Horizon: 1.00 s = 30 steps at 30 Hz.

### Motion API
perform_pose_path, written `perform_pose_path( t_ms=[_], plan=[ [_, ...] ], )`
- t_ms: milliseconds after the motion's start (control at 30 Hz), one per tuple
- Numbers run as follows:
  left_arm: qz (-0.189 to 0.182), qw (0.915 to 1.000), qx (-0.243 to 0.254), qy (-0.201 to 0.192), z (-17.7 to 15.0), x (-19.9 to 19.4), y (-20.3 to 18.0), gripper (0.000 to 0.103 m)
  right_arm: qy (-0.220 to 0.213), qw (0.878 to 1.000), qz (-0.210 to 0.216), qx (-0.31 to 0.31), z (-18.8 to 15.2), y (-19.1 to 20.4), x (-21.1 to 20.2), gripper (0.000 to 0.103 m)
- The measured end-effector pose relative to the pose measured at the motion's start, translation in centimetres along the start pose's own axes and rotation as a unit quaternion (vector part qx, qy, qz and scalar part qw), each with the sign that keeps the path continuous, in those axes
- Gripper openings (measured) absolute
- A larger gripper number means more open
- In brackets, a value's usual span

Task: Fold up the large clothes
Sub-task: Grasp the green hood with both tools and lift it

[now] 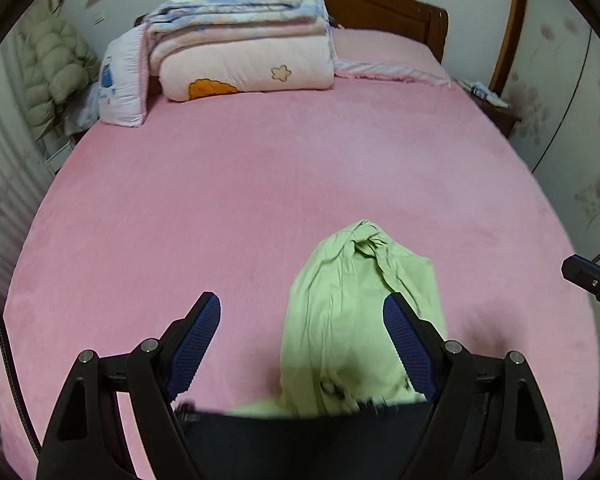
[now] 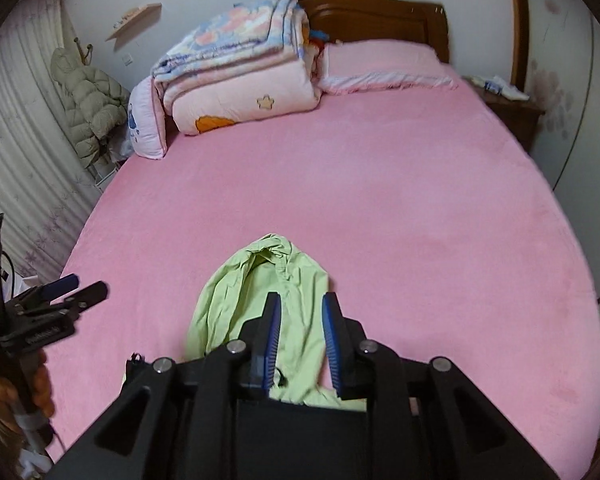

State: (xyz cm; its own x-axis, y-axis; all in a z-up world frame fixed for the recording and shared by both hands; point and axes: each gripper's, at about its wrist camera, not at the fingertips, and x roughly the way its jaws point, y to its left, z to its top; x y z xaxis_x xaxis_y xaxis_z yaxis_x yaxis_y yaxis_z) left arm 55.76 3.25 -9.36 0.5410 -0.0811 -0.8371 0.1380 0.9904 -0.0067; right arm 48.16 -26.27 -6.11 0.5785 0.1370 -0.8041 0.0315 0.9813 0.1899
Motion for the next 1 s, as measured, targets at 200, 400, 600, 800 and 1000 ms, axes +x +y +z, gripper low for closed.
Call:
perform_pose_path(
  t_ms=[200, 400, 600, 800, 1000],
  plan=[
    [-0.011, 0.9995, -0.018, 0.025, 1.1, 7.1, -0.3, 0.083, 0.023, 0.999, 0.014, 0.029, 0.4, -1.1, 7.0, 0.021],
    [-0.017, 0.9983, -0.016, 0.053, 0.6, 13.0, -0.4, 0.083, 0.046, 0.997, 0.014, 0.058, -0.3, -2.5, 13.0, 0.021],
    [-0.001, 0.9973, 0.001, 0.073, -0.4, 17.6, -1.5, 0.083, 0.066, 0.996, 0.02, 0.058, -0.7, -2.5, 17.3, 0.021],
    [0.007, 0.996, -0.006, 0.089, -1.3, 20.8, -1.9, 0.083, 0.082, 0.994, 0.021, 0.067, -1.4, -2.5, 20.6, 0.021],
    [-0.007, 0.994, -0.03, 0.105, -1.7, 22.8, -0.7, 0.083, 0.099, 0.993, 0.012, 0.07, -2.0, -2.3, 23.5, 0.021]
  ],
)
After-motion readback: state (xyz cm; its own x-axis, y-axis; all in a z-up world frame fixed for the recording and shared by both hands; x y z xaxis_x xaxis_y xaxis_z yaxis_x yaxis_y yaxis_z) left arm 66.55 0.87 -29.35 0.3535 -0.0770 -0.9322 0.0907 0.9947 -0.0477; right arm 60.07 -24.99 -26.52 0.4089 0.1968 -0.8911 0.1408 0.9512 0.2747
